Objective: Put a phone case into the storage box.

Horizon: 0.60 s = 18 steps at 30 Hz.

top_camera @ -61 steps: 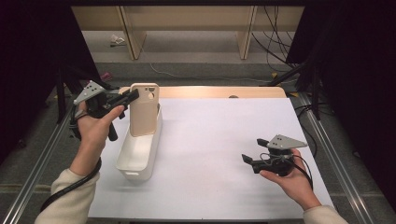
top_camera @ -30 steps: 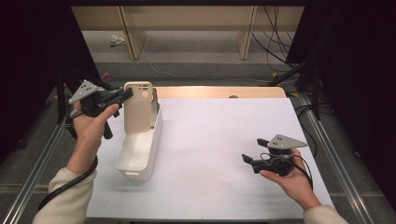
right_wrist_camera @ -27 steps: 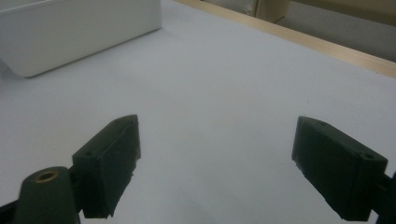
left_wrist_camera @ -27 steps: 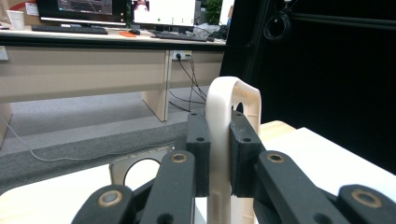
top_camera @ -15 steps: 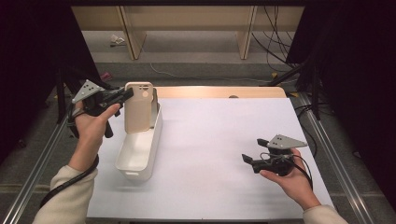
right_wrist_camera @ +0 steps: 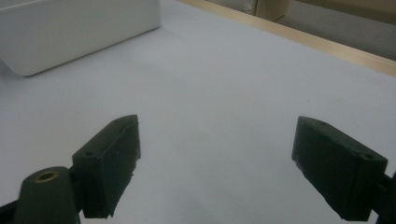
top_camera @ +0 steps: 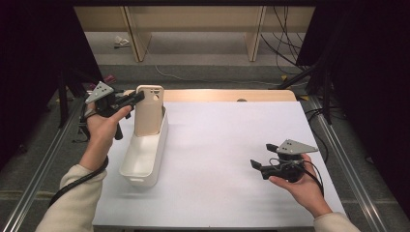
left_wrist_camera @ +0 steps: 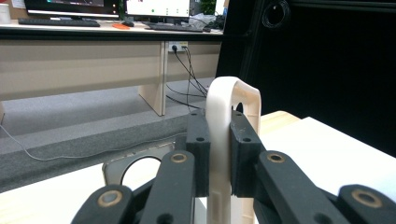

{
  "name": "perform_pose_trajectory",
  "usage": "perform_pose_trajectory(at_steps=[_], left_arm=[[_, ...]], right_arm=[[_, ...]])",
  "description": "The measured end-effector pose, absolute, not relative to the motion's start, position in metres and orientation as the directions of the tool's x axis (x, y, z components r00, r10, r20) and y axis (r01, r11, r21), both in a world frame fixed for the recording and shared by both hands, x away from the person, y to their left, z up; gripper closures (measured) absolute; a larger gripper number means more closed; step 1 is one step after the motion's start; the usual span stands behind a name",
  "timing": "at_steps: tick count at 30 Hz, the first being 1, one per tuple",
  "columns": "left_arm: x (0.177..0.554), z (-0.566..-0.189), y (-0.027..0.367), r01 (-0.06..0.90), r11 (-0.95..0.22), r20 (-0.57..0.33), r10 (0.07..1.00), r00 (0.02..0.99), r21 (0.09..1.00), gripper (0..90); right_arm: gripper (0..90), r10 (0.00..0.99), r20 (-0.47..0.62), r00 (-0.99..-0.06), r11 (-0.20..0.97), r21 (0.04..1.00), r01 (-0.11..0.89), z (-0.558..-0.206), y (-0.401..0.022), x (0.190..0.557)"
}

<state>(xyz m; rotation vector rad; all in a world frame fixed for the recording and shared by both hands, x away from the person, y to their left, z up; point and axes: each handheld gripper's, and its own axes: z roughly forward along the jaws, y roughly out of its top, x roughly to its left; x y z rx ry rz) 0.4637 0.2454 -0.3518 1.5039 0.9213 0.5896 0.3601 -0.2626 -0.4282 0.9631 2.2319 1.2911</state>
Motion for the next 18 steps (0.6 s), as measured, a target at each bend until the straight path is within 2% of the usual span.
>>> perform_pose_trajectory(at_steps=[18], left_arm=[[0.483,-0.369,0.251,0.251,0.042,-0.176,0.823,0.541,0.967,80.6]], right_arm=[[16.2,0.723,0.012,-0.691,0.340,0.864,0.371,-0.429,-0.263,0.360]])
